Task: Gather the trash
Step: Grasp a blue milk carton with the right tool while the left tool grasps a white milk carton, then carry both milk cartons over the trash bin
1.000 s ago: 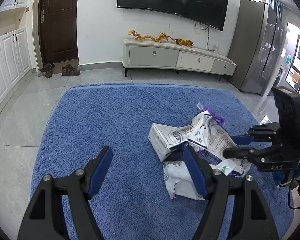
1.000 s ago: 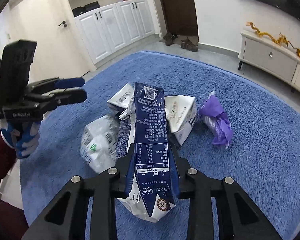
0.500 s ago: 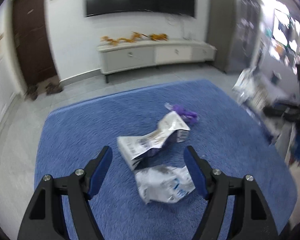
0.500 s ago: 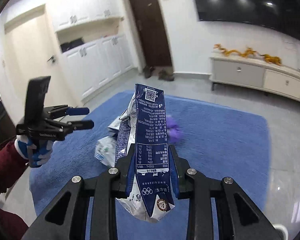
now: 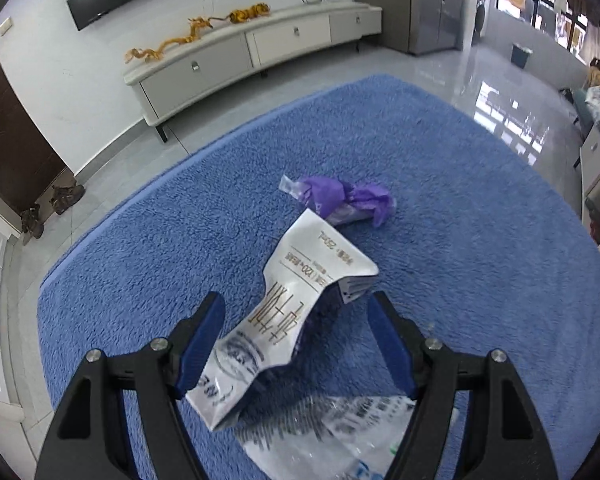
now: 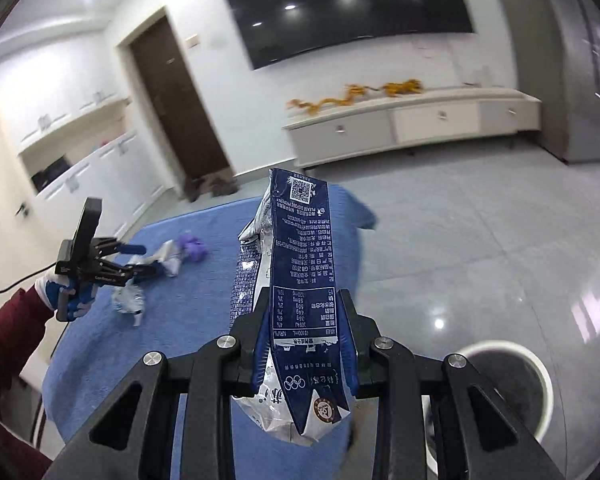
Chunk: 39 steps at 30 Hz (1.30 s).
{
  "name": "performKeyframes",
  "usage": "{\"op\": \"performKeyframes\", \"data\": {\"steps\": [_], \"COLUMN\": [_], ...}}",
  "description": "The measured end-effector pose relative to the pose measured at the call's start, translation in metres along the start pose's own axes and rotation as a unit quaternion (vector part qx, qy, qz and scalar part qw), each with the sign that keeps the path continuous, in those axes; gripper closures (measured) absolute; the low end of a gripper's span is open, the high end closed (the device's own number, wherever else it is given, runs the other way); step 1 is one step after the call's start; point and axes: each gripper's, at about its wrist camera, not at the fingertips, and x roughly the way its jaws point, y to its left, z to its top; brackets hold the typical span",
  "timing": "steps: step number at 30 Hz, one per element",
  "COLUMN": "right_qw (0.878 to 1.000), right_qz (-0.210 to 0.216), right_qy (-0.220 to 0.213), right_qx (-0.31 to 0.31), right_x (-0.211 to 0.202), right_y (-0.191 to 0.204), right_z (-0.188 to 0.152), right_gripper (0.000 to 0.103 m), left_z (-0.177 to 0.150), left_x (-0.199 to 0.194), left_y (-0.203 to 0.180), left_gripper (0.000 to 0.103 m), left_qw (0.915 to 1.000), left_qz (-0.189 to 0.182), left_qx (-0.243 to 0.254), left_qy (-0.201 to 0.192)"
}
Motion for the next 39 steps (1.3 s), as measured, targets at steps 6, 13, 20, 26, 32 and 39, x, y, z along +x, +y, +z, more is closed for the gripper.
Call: {"op": "performKeyframes", "data": {"steps": [6, 13, 20, 26, 32, 39], "right_qw": [0.999, 0.998, 0.998, 0.998, 0.996, 0.991], "right_qz": [-0.025, -0.031, -0.031, -0.033, -0.044, -0.073], "right_qy": [-0.008, -0.011, -0.014, -0.020, -0.033, -0.043], "right_qx": [0.038, 0.054, 0.056, 0.056, 0.072, 0.099], "right_x": [-0.011, -0.016, -0.018, -0.026, -0.037, -0.054], "right_y": [-0.025, -0.037, -0.034, -0.040, -0.048, -0.068], "right_z": [-0.012, -0.022, -0.024, -0.025, -0.031, -0.040], "right_gripper": [0.073, 0.073, 0.073, 0.073, 0.073, 0.073], "left_z": [-0.003, -0.008, -0.021, -0.019, -0.003, 0.042], "left_x": [0.013, 0.011, 0.000, -0.024, -0.072, -0.102], "left_y": [-0.001, 0.006, 0.003, 0.012, 0.002, -0.068], "left_gripper": [0.041, 0.066, 0.069, 0.070, 0.070, 0.070], "left_qw": [0.9999, 0.9998, 0.9995, 0.9976, 0.9927, 0.9869], "left_qz": [0.000, 0.000, 0.010, 0.017, 0.006, -0.055], "left_qx": [0.001, -0.020, -0.025, -0.052, -0.072, -0.060], "left_qy": [0.013, 0.004, -0.014, -0.043, -0.097, -0.139]}}
